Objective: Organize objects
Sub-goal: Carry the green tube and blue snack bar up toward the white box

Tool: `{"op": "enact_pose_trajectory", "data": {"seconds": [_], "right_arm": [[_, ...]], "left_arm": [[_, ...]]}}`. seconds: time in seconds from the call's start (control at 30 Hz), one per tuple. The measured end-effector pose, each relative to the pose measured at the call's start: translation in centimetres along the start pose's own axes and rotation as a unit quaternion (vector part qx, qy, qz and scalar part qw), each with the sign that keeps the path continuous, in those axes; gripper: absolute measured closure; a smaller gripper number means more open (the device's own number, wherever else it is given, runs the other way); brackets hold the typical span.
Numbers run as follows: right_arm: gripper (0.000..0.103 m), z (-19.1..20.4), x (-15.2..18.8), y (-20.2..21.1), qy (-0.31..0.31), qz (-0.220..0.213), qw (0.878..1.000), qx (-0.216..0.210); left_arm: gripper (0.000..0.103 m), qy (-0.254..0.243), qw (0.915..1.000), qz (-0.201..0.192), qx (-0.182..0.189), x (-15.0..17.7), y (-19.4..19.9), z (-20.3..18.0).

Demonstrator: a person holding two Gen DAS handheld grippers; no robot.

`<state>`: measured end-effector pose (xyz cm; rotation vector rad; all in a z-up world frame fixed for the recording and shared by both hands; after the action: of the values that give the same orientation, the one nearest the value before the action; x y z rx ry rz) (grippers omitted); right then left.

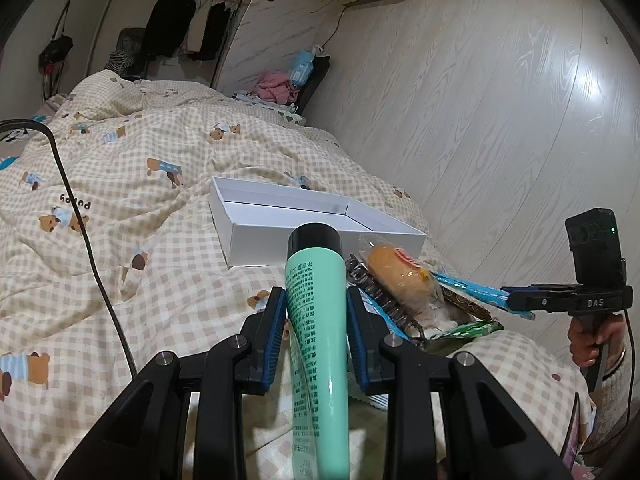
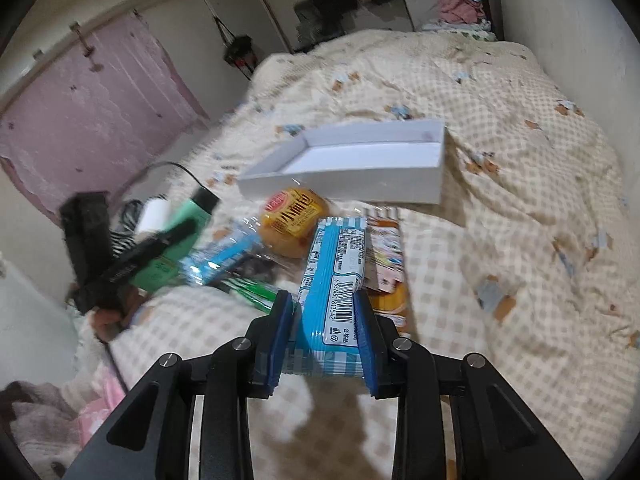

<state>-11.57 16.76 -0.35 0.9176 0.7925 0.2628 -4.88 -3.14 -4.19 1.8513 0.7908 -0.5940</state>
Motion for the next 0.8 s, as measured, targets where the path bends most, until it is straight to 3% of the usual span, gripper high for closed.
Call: {"op": "enact_pose_trajectory", "data": {"seconds": [0.17, 0.4, 0.6, 0.8], "right_arm": [[0.07, -0.2, 0.2, -0.5, -0.028, -0.007, 0.998, -0.06], [0.07, -0.6, 0.9, 0.2, -0.046, -0.038, 0.993, -0.099], [0.07, 0.3, 1.4, 2.6, -0.03, -0.096, 0.986, -0.131], [0.07, 1.6, 1.2, 1.1, -0.025, -0.092, 0.984, -0.152]], "left_arm": [[0.071, 0.0, 1.0, 0.003, -0.002, 0.1, -0.2, 0.2], [0.071, 0.001, 1.0, 0.003, -0.002, 0.1, -0.2, 0.2], [0.071, 0.0, 1.0, 0.003, -0.002, 0.1, -0.3, 0.2], [0.071, 0.001, 1.0, 0.003, 0.0, 0.1, -0.2, 0.3]]}}
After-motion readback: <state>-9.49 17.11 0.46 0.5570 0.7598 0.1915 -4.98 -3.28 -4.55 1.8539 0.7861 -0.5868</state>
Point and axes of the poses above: each gripper's, at about its wrist camera, not at the fingertips, and y roughly against the way its jaws point, z to its left, x to its underside, the point moved 6 cm from there along -y, roughly the way its jaws point, and after that the axes turned 8 degrees about z, right-handed, at the moved point
